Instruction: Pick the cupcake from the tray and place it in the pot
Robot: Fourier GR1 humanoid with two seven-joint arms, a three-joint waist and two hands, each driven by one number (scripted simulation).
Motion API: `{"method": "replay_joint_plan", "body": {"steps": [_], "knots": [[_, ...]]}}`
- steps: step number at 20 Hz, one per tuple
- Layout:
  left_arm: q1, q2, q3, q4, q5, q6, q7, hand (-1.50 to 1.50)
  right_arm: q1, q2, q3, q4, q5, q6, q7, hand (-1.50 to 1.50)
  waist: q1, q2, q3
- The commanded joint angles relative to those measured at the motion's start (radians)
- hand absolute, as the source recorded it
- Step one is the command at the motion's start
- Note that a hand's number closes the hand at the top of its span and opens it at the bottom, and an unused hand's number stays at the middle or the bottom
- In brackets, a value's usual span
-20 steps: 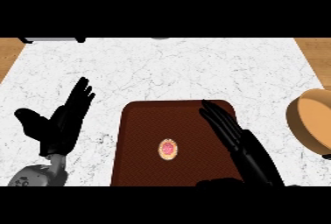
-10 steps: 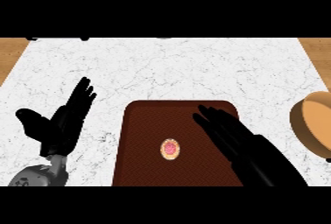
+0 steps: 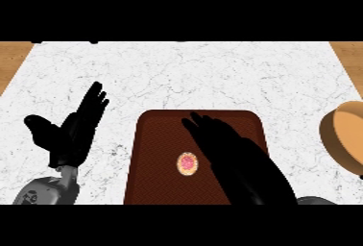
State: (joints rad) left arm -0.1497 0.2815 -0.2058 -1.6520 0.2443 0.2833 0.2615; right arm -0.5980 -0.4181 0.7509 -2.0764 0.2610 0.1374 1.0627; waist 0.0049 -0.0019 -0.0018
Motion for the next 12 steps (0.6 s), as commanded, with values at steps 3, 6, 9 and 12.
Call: {"method": "replay_joint_plan", "body": {"steps": [3, 6, 9, 12], "knots": [[0.003, 0.02, 0.048, 0.006, 0.027, -0.048, 0.004, 0.0, 0.03, 0.074, 0.047, 0.163, 0.037, 0.042, 0.051, -1.5, 0.003, 0.003, 0.001], [-0.037, -0.017, 0.009, -0.018, -0.027, 0.011, 0.059, 0.0, 0.055, 0.018, 0.045, 0.11, 0.025, 0.111, 0.076, -1.5, -0.007, 0.001, 0.002], [0.04, -0.017, 0.008, -0.059, -0.023, -0.015, 0.016, 0.0, 0.043, 0.074, 0.072, 0.153, 0.076, 0.113, 0.122, -1.5, -0.001, -0.001, 0.001], [0.017, -0.018, 0.034, -0.023, -0.004, -0.052, 0.028, 0.0, 0.058, 0.138, 0.065, 0.163, 0.118, 0.115, 0.138, -1.5, -0.004, 0.0, 0.001]]}}
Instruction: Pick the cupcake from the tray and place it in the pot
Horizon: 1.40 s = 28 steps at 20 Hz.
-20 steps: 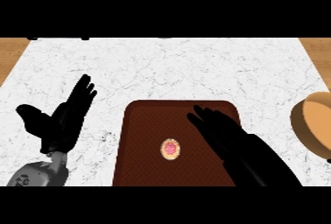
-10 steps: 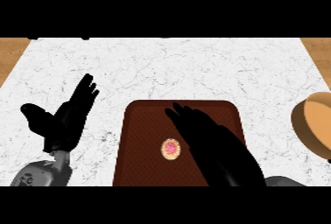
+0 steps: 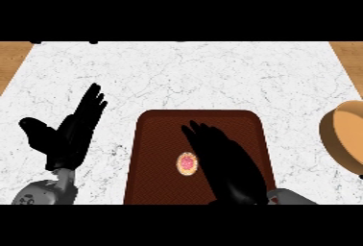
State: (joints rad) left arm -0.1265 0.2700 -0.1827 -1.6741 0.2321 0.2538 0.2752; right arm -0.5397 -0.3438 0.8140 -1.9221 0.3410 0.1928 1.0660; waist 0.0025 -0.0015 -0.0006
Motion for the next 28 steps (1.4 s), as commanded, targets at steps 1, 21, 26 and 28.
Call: {"method": "replay_joint_plan", "body": {"steps": [1, 21, 26, 28], "knots": [[0.02, 0.005, 0.005, -0.051, -0.025, -0.002, 0.03, 0.0, 0.026, 0.06, 0.001, 0.017, 0.064, 0.049, 0.101, -1.5, 0.0, -0.001, 0.0], [-0.001, -0.045, 0.077, 0.009, -0.039, -0.078, -0.009, 0.0, 0.084, 0.278, -0.062, 0.258, 0.295, 0.092, 0.042, -1.5, -0.001, 0.002, 0.0], [0.019, -0.086, 0.04, -0.031, -0.076, -0.065, 0.038, 0.0, 0.1, 0.34, -0.035, 0.351, 0.366, 0.065, -0.011, -1.5, 0.001, 0.001, 0.0], [0.007, -0.073, 0.067, -0.038, -0.076, -0.067, 0.047, 0.0, 0.115, 0.342, -0.031, 0.372, 0.373, 0.092, -0.028, -1.5, 0.001, 0.001, 0.001]]}}
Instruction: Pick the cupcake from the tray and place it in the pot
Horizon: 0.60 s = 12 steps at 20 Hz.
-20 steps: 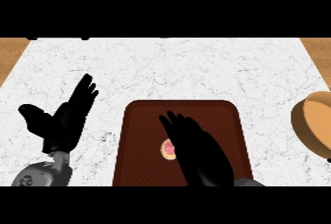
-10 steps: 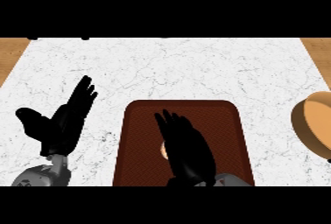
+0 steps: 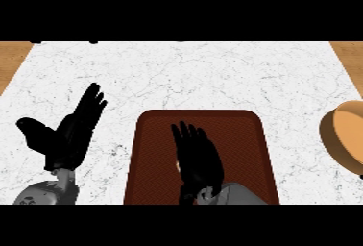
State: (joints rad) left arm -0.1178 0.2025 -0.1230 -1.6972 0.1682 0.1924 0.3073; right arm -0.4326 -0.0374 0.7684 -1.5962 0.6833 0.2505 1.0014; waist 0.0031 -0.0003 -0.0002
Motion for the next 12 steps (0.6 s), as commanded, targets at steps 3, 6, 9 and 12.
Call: {"method": "replay_joint_plan", "body": {"steps": [3, 6, 9, 12], "knots": [[-0.035, 0.017, 0.044, 0.025, 0.006, -0.031, 0.015, 0.0, -0.013, 0.036, 0.033, 0.145, 0.034, 0.011, 0.035, -1.5, 0.002, 0.001, 0.0], [-0.065, -0.017, 0.036, 0.065, -0.021, -0.014, 0.006, 0.0, -0.006, 0.037, 0.011, 0.163, 0.042, 0.027, 0.035, -1.5, -0.001, 0.001, 0.0], [-0.034, -0.031, 0.045, 0.085, -0.017, -0.034, -0.039, 0.0, -0.015, 0.037, -0.034, 0.162, 0.031, 0.103, 0.026, -1.5, -0.001, 0.0, 0.0], [-0.05, -0.019, 0.035, 0.024, -0.019, -0.041, 0.04, 0.0, -0.068, 0.037, -0.043, 0.346, 0.029, 0.009, -0.086, -1.5, 0.005, 0.002, 0.0]]}}
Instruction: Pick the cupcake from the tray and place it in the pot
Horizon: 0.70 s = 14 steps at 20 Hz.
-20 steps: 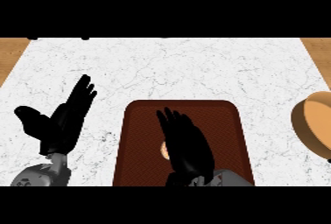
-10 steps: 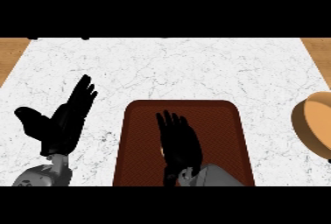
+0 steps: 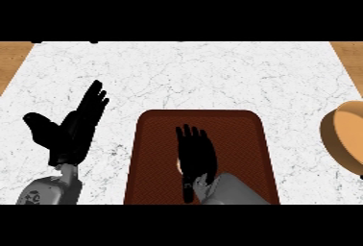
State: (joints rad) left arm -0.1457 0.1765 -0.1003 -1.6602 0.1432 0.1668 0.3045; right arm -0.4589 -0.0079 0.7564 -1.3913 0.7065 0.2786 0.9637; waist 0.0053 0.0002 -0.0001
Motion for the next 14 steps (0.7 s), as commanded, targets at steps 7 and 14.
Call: {"method": "replay_joint_plan", "body": {"steps": [7, 14], "knots": [[-0.017, -0.014, 0.037, -0.005, -0.019, -0.018, 0.019, 0.0, -0.017, 0.008, 0.013, 0.003, -0.055, -0.026, -0.08, 1.5, 0.001, 0.0, 0.0], [0.021, -0.047, 0.028, 0.025, -0.051, -0.044, -0.031, 0.0, 0.002, 0.008, 0.051, 0.1, 0.049, -0.144, -0.179, 1.5, 0.0, 0.0, 0.0]]}}
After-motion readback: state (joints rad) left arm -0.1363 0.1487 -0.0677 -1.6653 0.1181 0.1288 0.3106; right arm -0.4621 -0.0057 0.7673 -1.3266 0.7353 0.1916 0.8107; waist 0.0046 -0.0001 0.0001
